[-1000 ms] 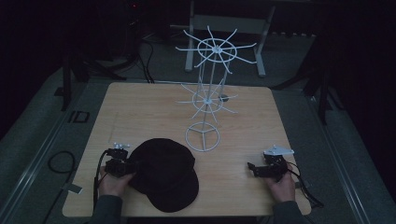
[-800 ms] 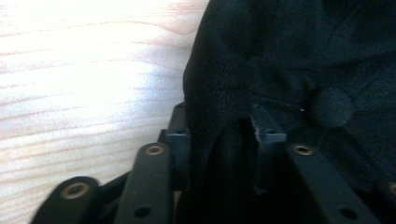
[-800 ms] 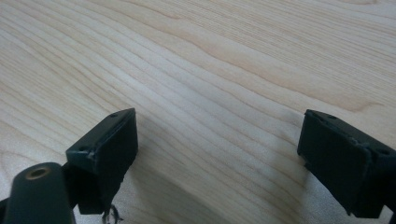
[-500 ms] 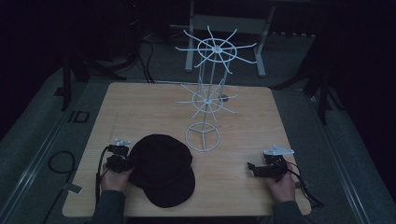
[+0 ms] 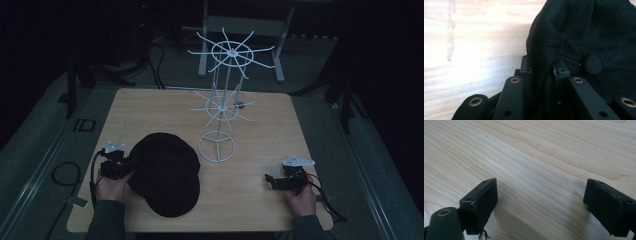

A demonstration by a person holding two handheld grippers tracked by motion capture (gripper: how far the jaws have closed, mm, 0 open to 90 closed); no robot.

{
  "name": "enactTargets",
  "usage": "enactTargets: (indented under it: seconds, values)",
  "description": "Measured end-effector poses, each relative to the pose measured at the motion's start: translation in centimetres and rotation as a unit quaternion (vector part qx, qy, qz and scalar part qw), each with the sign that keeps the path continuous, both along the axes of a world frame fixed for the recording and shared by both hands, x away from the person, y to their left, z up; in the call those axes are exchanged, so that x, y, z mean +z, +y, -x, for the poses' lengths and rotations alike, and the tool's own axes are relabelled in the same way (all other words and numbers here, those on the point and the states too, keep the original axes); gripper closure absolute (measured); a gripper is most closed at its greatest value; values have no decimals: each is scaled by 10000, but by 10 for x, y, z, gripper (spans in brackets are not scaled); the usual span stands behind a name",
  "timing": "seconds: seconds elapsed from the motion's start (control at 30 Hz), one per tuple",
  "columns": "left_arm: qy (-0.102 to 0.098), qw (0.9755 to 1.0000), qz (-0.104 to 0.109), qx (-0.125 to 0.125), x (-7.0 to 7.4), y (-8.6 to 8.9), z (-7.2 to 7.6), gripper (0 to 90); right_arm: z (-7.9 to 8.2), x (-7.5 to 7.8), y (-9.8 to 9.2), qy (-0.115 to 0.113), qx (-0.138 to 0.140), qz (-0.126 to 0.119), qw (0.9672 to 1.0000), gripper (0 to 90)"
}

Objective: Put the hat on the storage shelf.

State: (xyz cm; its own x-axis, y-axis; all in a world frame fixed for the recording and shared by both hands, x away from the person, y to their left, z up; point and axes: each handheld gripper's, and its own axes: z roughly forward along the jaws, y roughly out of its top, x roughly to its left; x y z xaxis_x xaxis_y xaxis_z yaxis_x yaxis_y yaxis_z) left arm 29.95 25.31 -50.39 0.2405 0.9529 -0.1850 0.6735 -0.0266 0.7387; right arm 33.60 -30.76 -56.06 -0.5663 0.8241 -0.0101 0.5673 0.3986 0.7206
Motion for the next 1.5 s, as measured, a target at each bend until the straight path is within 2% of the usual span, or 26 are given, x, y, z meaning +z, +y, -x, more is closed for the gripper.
enactTargets:
  seconds: [0.03, 0.2, 0.37, 0.5, 0.83, 0.97, 1.5]
  values:
    - [-115, 9999, -2, -35, 7, 4, 1, 764, 0, 0, 0, 0, 0, 0, 10000, 120]
    - [-253, 9997, -21, -52, 16, 9, 1, 763, 0, 0, 0, 1, -2, -4, 10000, 120]
    - [-461, 9987, -95, -218, 27, 14, 1, 763, 0, 0, 0, 7, -5, 0, 10000, 121]
    - [-566, 9982, -101, -182, 35, 18, 1, 763, 0, 0, 0, 5, -6, -2, 10000, 120]
    - [-799, 9965, 63, -222, 55, 24, -1, 761, 0, 0, 0, 5, -6, -3, 10000, 120]
    - [-888, 9953, 165, -354, 65, 26, -2, 760, 0, 0, 0, 5, -6, -3, 10000, 120]
    - [-1086, 9913, 492, -549, 83, 31, -6, 754, 0, 0, 0, 7, -7, -3, 10000, 120]
